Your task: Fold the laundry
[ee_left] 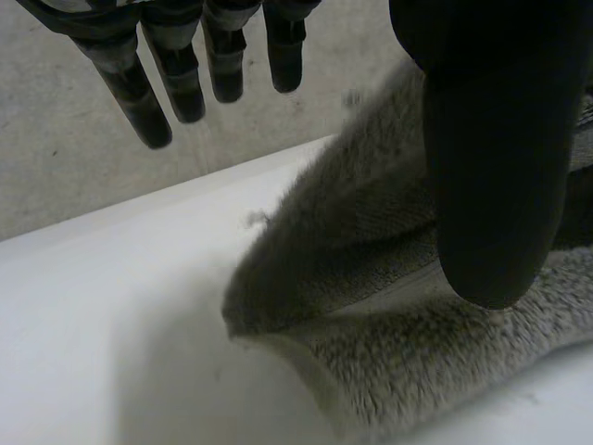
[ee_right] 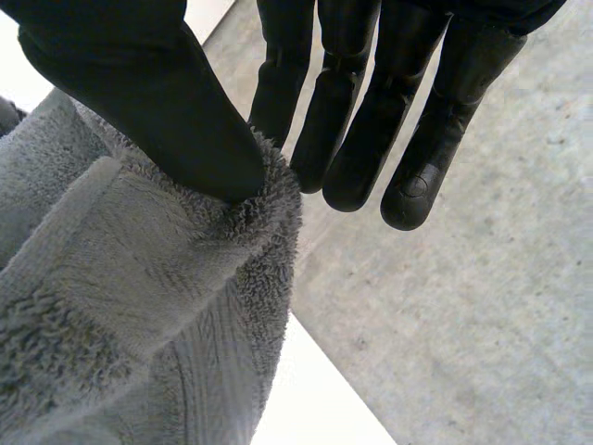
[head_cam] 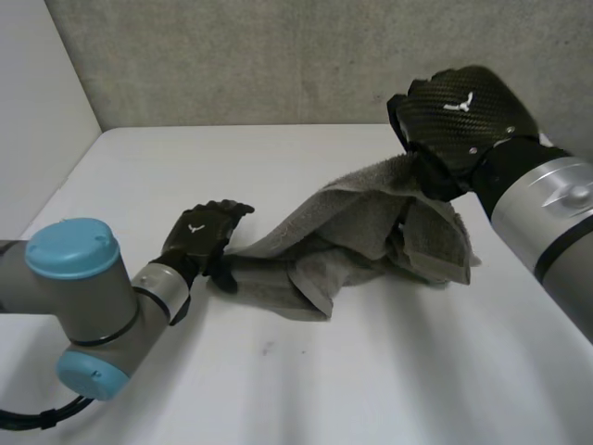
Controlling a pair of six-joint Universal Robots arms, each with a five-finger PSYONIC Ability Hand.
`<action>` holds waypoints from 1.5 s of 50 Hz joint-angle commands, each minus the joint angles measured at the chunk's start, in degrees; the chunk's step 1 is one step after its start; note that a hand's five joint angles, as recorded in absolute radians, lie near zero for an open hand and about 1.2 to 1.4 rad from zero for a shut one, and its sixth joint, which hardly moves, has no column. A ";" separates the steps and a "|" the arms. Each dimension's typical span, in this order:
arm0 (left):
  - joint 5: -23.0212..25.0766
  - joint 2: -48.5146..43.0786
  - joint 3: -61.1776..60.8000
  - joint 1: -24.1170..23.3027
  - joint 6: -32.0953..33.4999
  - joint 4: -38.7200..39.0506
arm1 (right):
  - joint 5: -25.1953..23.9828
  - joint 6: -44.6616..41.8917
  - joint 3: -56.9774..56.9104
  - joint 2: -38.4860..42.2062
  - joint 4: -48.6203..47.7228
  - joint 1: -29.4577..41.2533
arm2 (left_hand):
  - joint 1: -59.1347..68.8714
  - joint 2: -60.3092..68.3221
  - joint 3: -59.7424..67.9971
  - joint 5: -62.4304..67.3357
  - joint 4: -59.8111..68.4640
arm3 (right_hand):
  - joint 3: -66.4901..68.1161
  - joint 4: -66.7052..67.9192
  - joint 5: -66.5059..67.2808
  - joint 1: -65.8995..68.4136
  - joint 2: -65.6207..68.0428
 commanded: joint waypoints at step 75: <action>-10.38 14.53 3.72 0.58 25.40 7.37 | -0.94 -11.97 -5.44 19.29 -21.95 -5.25 | 67.09 66.71 66.68 67.23 66.66 | 12.25 11.89 13.98 25.49 12.66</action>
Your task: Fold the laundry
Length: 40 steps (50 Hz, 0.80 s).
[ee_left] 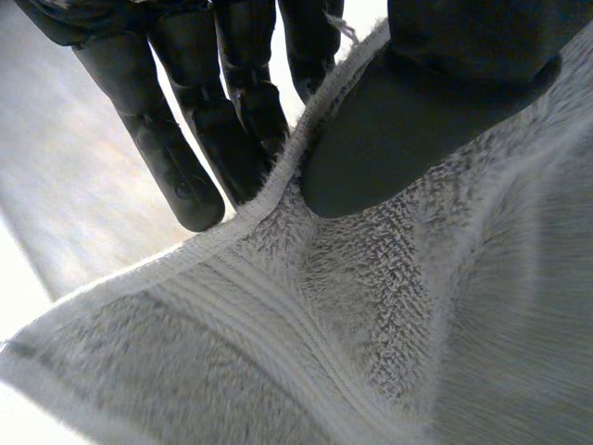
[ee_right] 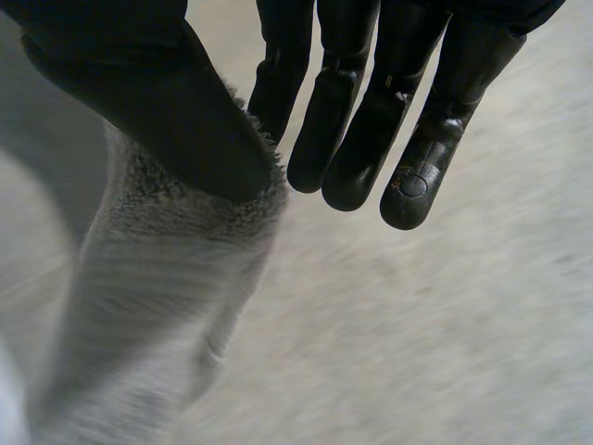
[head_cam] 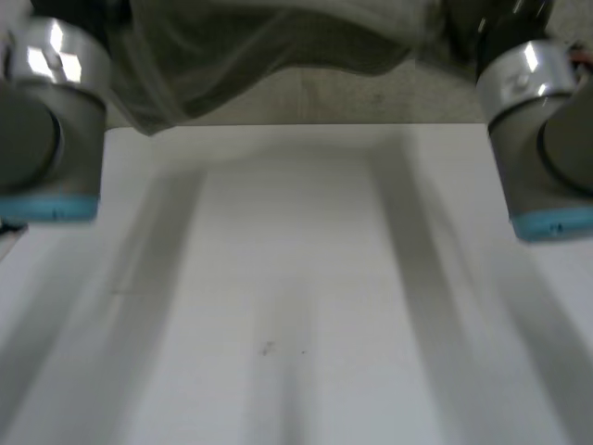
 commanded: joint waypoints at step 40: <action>5.26 -6.39 -32.44 2.80 4.90 1.04 | -3.92 19.63 22.14 5.25 19.27 -8.59 | 11.83 10.26 10.31 10.55 10.22 | -48.44 -48.89 -47.16 -35.00 -48.12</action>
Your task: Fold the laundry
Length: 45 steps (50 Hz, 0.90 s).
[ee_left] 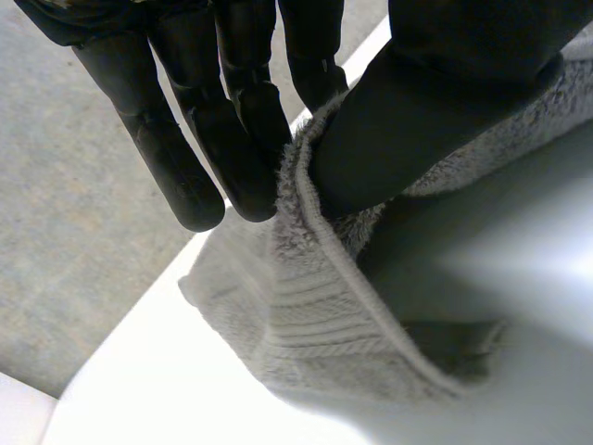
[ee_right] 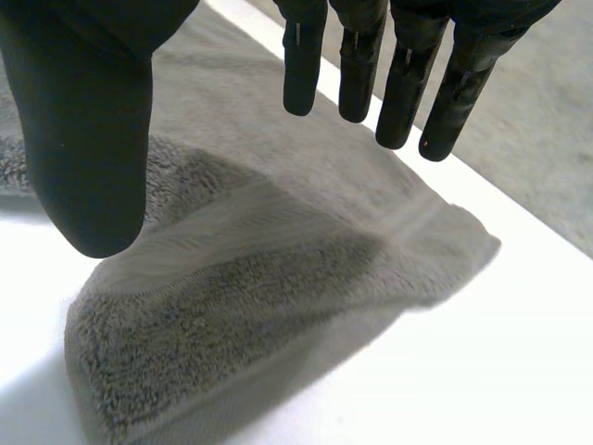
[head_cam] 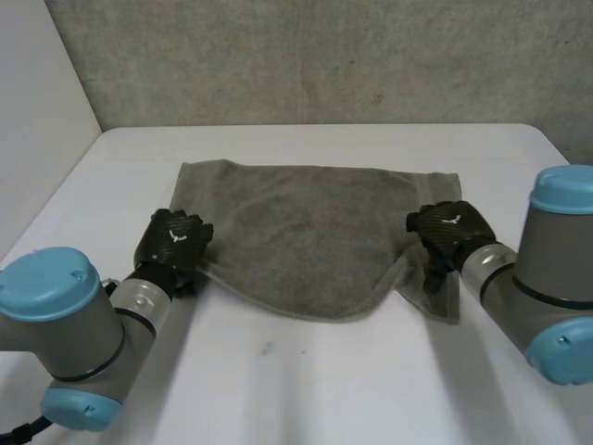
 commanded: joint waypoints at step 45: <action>0.13 3.93 -0.39 5.00 -0.41 0.07 | -6.49 6.77 7.59 4.41 -3.98 -5.77 | 11.83 10.26 10.30 10.55 10.21 | 16.52 16.97 17.59 18.38 15.32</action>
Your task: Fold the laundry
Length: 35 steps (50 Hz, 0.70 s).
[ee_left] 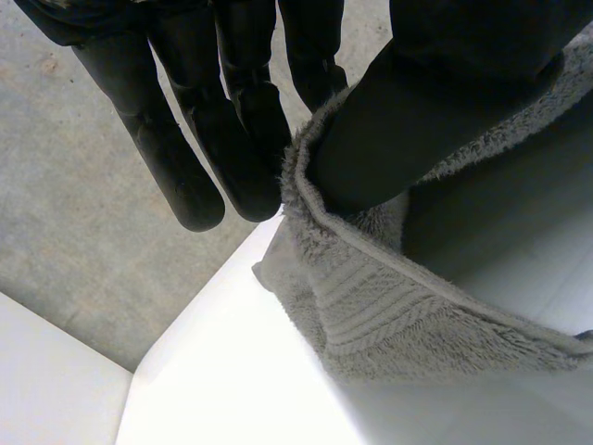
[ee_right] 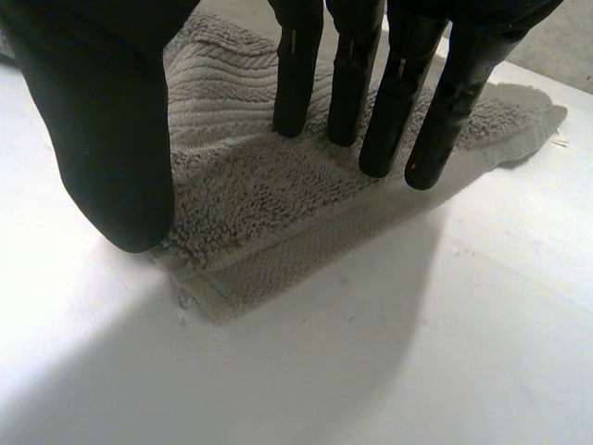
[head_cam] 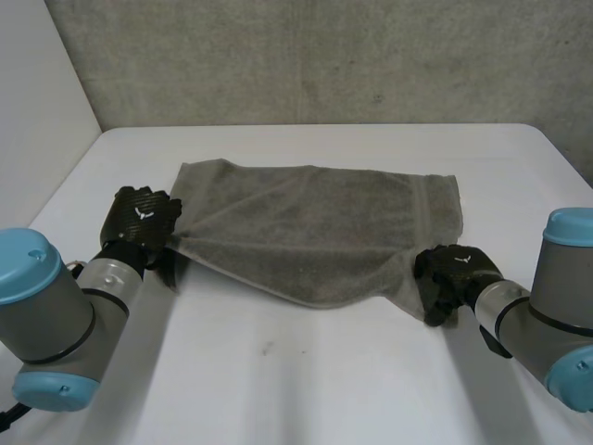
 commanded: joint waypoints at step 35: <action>0.01 0.14 -0.76 -0.10 -0.12 -0.25 | 3.14 -3.07 -2.47 1.52 -4.13 -0.71 | 11.83 10.26 10.30 10.55 10.21 | 48.73 48.83 49.84 53.54 49.58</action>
